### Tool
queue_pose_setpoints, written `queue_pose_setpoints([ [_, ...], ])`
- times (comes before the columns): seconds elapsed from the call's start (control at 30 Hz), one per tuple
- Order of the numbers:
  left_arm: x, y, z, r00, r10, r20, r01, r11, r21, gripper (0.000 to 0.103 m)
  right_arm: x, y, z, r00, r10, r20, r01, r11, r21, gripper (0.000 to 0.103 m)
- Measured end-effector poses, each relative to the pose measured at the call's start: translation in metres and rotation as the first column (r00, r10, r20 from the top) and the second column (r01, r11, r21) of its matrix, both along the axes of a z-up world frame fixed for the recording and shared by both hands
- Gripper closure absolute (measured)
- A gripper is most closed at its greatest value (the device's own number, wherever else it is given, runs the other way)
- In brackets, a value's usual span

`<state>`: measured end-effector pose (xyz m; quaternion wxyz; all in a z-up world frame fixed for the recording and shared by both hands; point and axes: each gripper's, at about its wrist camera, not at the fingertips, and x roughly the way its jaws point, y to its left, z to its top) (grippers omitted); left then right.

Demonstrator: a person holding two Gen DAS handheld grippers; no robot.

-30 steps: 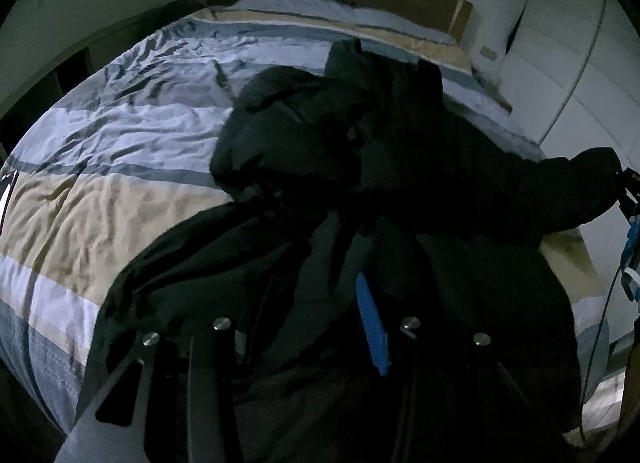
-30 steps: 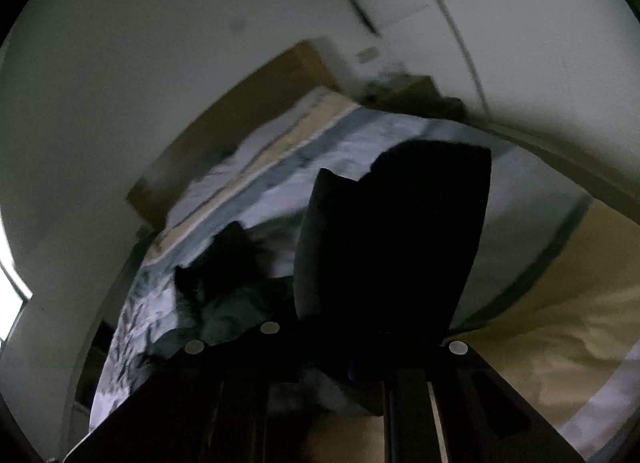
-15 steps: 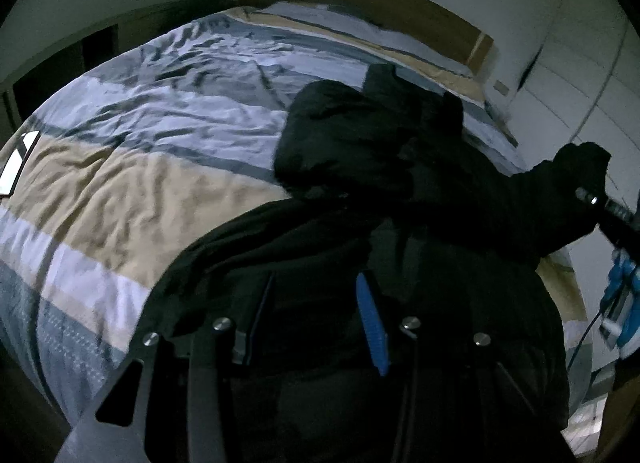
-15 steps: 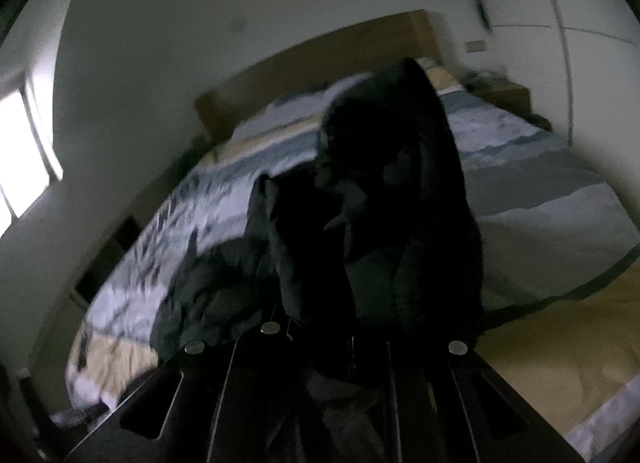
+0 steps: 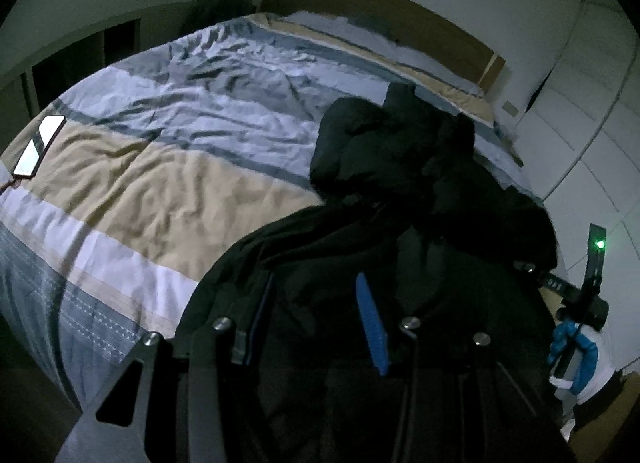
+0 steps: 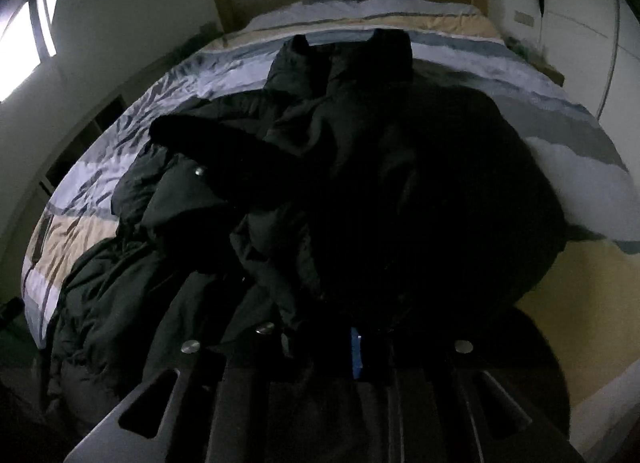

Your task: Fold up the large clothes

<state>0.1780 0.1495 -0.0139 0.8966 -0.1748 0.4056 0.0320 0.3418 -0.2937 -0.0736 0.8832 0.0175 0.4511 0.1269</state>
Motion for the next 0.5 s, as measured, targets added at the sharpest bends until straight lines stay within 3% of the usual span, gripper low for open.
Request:
queue_pose_setpoints([
  [0.1,-0.001,-0.012,0.018,1.000,-0.013,0.026,0.013,1.000,0.011,0.063,-0.015,0.001,0.017,0.999,0.051,0.015,-0.052,0.997,0.052,0.042],
  [0.33,-0.001,-0.064,0.061,0.994,-0.084,0.076,0.084,0.996,0.005,0.063,-0.057,0.004,0.064,0.986,0.131,0.108,-0.142,0.984,0.109,0.041],
  [0.5,0.010,-0.103,0.077,0.991,-0.107,0.082,0.109,0.994,-0.018,0.063,-0.065,-0.034,0.088,0.987,0.047,0.153,-0.063,0.993,0.101,0.041],
])
